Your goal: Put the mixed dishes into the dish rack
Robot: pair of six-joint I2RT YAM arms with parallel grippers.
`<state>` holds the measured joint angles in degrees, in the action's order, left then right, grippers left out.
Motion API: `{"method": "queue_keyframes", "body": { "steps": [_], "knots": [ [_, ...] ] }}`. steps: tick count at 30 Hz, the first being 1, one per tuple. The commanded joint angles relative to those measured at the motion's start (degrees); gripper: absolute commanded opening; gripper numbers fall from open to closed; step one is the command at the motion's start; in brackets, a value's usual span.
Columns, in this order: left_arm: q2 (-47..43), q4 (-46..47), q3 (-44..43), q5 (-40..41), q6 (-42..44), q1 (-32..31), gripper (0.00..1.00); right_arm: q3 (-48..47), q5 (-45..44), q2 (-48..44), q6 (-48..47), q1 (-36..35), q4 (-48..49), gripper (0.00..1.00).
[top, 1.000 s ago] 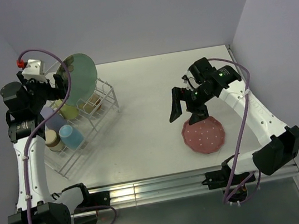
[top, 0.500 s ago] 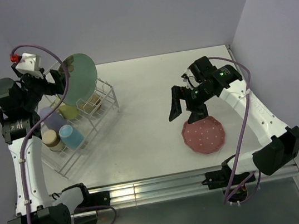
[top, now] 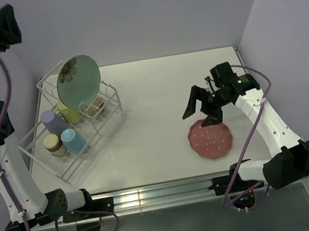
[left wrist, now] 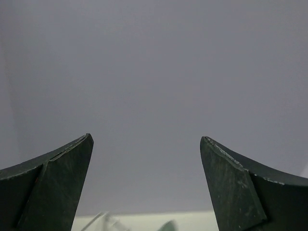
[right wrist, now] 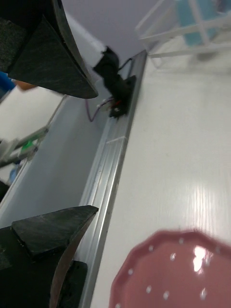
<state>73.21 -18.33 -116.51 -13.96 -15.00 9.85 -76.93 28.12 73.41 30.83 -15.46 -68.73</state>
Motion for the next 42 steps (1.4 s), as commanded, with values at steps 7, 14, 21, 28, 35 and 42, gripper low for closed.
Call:
{"method": "queue_keyframes", "body": {
  "steps": [7,14,21,28,35,42],
  "knots": [
    [9.9,-2.1,-7.9,-6.3,-30.7,-23.0,0.99,20.8,-6.6,-10.5,10.8,12.4,8.7,1.0],
    [14.2,-9.8,-4.4,-5.3,-26.9,-40.5,0.99,31.6,-14.9,-14.0,15.8,15.0,7.0,0.99],
    [12.7,-16.7,-4.9,-8.2,-22.4,-44.6,0.99,39.7,-16.8,-18.8,21.2,15.0,9.2,0.97],
    [8.3,-18.1,-0.1,-7.2,-22.4,-44.7,0.99,44.9,-17.1,-15.7,24.7,15.0,16.9,0.96],
    [6.2,-16.5,1.9,-11.7,-22.3,-44.7,0.99,44.4,-21.0,-7.9,25.2,15.0,21.2,0.95],
    [6.0,-15.6,2.1,-11.5,-22.1,-44.6,0.99,46.6,-26.7,-6.2,30.7,15.0,21.4,0.81]
  ]
}}
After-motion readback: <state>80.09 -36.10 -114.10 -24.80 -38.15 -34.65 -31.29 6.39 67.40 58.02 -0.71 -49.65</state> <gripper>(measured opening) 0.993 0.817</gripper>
